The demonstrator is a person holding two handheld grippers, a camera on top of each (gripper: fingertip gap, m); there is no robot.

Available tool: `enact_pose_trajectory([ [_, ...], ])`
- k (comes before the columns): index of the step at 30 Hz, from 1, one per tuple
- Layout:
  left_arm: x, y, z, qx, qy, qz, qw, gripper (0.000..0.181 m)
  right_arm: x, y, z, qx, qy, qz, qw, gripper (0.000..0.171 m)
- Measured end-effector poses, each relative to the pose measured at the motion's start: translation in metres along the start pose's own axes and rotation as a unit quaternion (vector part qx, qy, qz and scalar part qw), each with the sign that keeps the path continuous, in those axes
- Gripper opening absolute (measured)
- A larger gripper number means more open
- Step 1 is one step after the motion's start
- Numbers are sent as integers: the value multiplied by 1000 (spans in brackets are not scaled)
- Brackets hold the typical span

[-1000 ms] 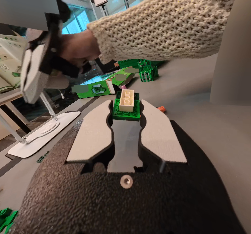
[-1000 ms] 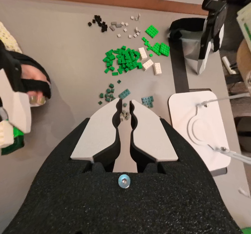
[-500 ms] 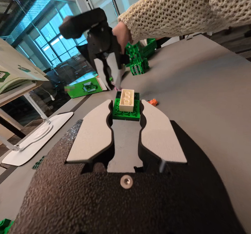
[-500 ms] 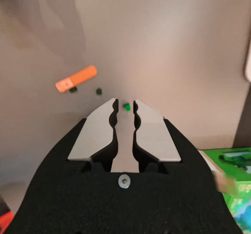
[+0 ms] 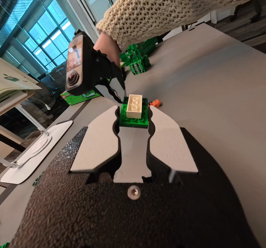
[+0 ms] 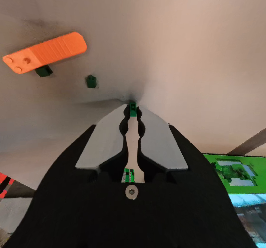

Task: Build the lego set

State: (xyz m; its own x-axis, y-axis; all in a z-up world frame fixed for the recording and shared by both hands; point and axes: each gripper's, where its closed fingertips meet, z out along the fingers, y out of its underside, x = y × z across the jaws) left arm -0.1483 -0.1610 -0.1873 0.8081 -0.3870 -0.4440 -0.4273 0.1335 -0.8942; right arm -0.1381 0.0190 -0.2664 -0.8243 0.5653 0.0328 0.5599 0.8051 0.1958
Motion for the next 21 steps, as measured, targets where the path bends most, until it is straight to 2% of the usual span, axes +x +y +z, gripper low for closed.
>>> enact_pose_trajectory([
  [2,0,0,0,1,0,1,1000,36,3,-3,-4,18,5,12,1000,8],
  [3,0,-1,-1,3,-1,0,1000,36,3,-9,-8,52,9,23,998,8],
  [6,-1,-2,-2,8,-1,-7,1000,36,-1,-33,-36,234,14,65,970,8],
  [9,-5,-1,-1,4,-10,-15,1000,36,-13,-46,-71,436,27,108,893,8],
  [11,-17,4,1,-15,-44,-31,998,36,-22,-46,-87,534,47,147,831,8],
  [13,-27,13,8,-49,-82,-50,994,36,-28,-42,-94,587,65,207,780,8],
  [16,-31,21,23,-96,-122,-64,986,36,-40,-42,-97,627,86,277,724,8],
  [18,-26,17,37,-99,-132,-90,982,36,-45,-44,-102,650,96,303,690,8],
  [21,-26,7,56,-97,-172,-94,976,36,-44,-40,-119,701,112,333,620,8],
])
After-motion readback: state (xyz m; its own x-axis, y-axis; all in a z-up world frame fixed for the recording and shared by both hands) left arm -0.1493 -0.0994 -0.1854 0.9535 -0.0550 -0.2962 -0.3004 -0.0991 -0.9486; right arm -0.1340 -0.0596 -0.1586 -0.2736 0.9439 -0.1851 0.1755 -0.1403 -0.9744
